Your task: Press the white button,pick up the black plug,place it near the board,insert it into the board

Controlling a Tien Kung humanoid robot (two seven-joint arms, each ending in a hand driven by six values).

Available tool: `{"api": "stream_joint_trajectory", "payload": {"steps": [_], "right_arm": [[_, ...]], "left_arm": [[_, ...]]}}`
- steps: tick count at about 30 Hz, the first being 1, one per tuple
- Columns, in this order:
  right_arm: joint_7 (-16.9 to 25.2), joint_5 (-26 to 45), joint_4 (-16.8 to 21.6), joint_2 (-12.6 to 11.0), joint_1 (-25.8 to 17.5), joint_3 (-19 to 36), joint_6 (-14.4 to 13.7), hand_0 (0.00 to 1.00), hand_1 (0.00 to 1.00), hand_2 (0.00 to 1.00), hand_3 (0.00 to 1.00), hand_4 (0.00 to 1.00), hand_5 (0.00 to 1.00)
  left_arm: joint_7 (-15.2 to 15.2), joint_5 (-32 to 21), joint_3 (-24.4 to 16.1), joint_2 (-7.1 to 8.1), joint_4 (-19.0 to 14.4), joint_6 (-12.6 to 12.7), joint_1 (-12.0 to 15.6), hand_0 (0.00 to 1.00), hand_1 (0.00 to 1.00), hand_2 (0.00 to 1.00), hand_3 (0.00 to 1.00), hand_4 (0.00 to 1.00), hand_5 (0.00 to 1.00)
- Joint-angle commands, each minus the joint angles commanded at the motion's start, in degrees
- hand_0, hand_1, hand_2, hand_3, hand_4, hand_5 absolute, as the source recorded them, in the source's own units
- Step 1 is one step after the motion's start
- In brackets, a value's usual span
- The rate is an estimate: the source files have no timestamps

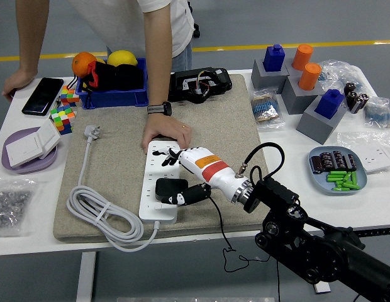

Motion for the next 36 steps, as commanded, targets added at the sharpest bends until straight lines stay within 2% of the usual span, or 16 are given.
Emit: {"api": "stream_joint_trajectory", "payload": {"steps": [5,13,15,16,21,22,23,25,28,29,32,36], "right_arm": [[0.39,1.09,3.08,-1.52,-2.2,2.26,0.2,0.627,0.656,0.665,0.865,0.998,0.286],[1.74,6.07,11.91,-7.73,-9.14,11.01,2.19,0.656,0.67,0.669,0.859,0.998,0.303],[1.92,6.58,13.35,-8.54,-10.63,13.1,2.4,0.656,0.67,0.669,0.859,0.998,0.303],[1.96,6.53,14.23,-9.0,-11.77,14.53,2.42,0.729,0.719,0.679,0.857,0.998,0.44],[1.33,7.61,16.19,-9.43,-16.65,22.08,3.06,0.729,0.719,0.679,0.857,0.998,0.44],[0.6,8.08,16.55,-9.32,-17.35,23.51,3.23,0.729,0.719,0.679,0.857,0.998,0.44],[-0.66,8.45,16.95,-9.21,-18.32,25.13,3.48,0.78,0.756,0.709,0.844,0.998,0.496],[-2.91,9.01,17.75,-9.09,-19.56,28.0,4.06,0.78,0.756,0.709,0.844,0.998,0.496],[-4.12,8.3,19.71,-9.21,-21.32,30.58,4.05,0.78,0.756,0.709,0.844,0.998,0.496],[-4.29,8.24,20.62,-9.26,-22.14,31.19,4.08,0.716,0.69,0.607,0.682,0.909,0.292],[-4.74,7.93,22.43,-9.63,-24.05,32.35,4.46,0.716,0.69,0.607,0.682,0.909,0.292],[-5.18,8.46,23.29,-9.8,-25.8,35.03,5.55,0.694,0.66,0.587,0.663,0.886,0.278]], "left_arm": [[-0.01,0.03,0.2,-0.06,0.0,-0.05,0.13,0.648,0.638,0.628,0.67,0.493,0.109],[0.13,0.24,0.03,0.07,0.0,-0.15,0.32,0.648,0.638,0.629,0.669,0.493,0.104],[0.17,0.5,-0.1,0.11,0.0,-0.19,0.33,0.648,0.638,0.629,0.669,0.493,0.104],[0.18,0.59,-0.18,0.12,0.0,-0.19,0.38,0.648,0.638,0.631,0.67,0.493,0.103],[0.05,0.82,-0.54,0.09,0.0,-0.16,0.34,0.648,0.638,0.631,0.67,0.493,0.103],[0.02,0.84,-0.48,0.06,0.0,-0.22,0.36,0.648,0.638,0.631,0.67,0.493,0.103],[-0.03,0.86,-0.39,0.03,0.0,-0.27,0.38,0.648,0.638,0.63,0.671,0.496,0.1],[-0.15,0.59,-0.02,-0.02,0.0,-0.34,0.38,0.648,0.638,0.63,0.671,0.496,0.1],[-0.5,-0.5,1.01,-0.06,0.0,-0.32,0.53,0.648,0.638,0.63,0.671,0.496,0.1],[-0.51,-0.49,0.94,-0.07,0.0,-0.28,0.64,0.648,0.638,0.632,0.671,0.497,0.097],[-0.05,0.93,-0.31,-0.22,0.0,-0.26,0.95,0.648,0.638,0.632,0.671,0.497,0.097],[-0.03,0.97,0.61,-0.06,0.0,-0.57,1.04,0.648,0.639,0.632,0.673,0.499,0.099]]}}
